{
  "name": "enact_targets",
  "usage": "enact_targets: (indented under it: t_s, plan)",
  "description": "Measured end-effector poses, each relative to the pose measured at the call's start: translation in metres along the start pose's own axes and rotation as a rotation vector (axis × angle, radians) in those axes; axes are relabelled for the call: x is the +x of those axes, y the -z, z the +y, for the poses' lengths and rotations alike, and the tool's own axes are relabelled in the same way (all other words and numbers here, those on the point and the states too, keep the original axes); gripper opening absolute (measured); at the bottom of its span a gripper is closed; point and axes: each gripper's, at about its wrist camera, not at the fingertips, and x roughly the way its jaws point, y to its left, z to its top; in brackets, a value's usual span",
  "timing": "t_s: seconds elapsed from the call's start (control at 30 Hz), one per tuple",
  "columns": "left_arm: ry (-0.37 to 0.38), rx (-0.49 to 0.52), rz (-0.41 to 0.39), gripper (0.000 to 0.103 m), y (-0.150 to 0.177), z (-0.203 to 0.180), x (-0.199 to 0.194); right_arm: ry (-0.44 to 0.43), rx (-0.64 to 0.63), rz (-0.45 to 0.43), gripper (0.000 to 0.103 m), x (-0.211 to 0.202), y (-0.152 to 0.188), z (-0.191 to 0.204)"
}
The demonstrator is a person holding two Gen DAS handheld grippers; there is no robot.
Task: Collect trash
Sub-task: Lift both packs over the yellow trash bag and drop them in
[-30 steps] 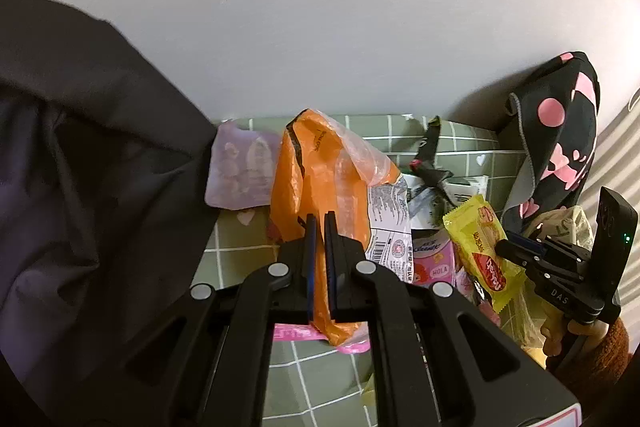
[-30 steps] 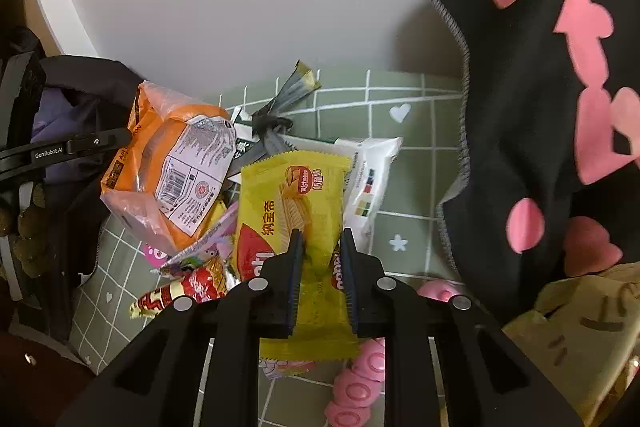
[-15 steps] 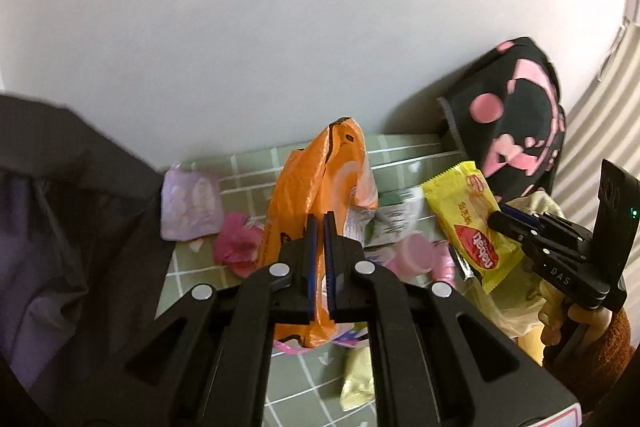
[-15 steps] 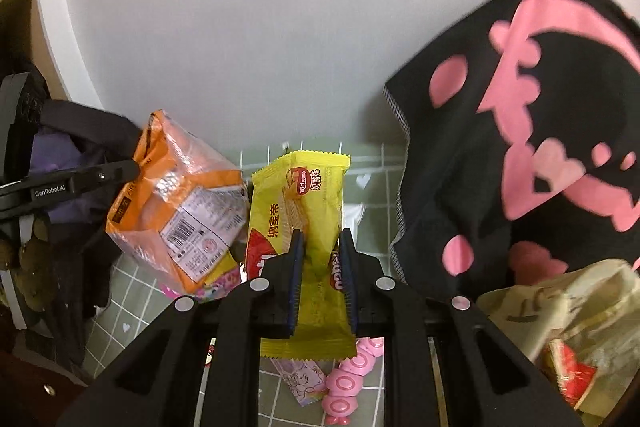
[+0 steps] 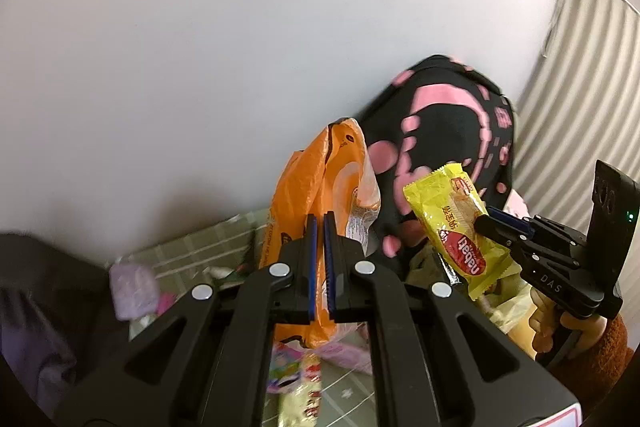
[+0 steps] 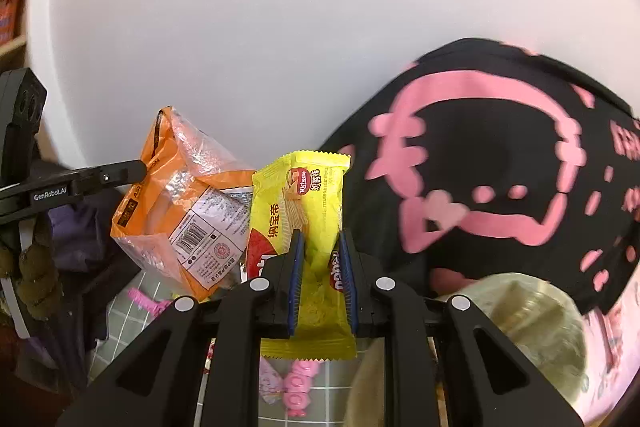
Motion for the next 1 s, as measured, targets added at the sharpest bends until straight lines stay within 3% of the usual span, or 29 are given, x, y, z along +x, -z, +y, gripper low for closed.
enact_targets:
  t_s: [0.27, 0.6, 1.0]
  plan:
    - [0.095, 0.08, 0.002, 0.003, -0.018, -0.05, 0.011, 0.094, 0.054, -0.058, 0.018, -0.049, 0.002, -0.037]
    - [0.239, 0.203, 0.032, 0.003, -0.026, -0.132, 0.035, 0.26, 0.165, -0.076, 0.018, -0.093, 0.028, -0.105]
    - [0.366, 0.332, 0.096, 0.003, -0.013, -0.218, 0.081, 0.412, 0.284, -0.076, 0.018, -0.133, 0.064, -0.167]
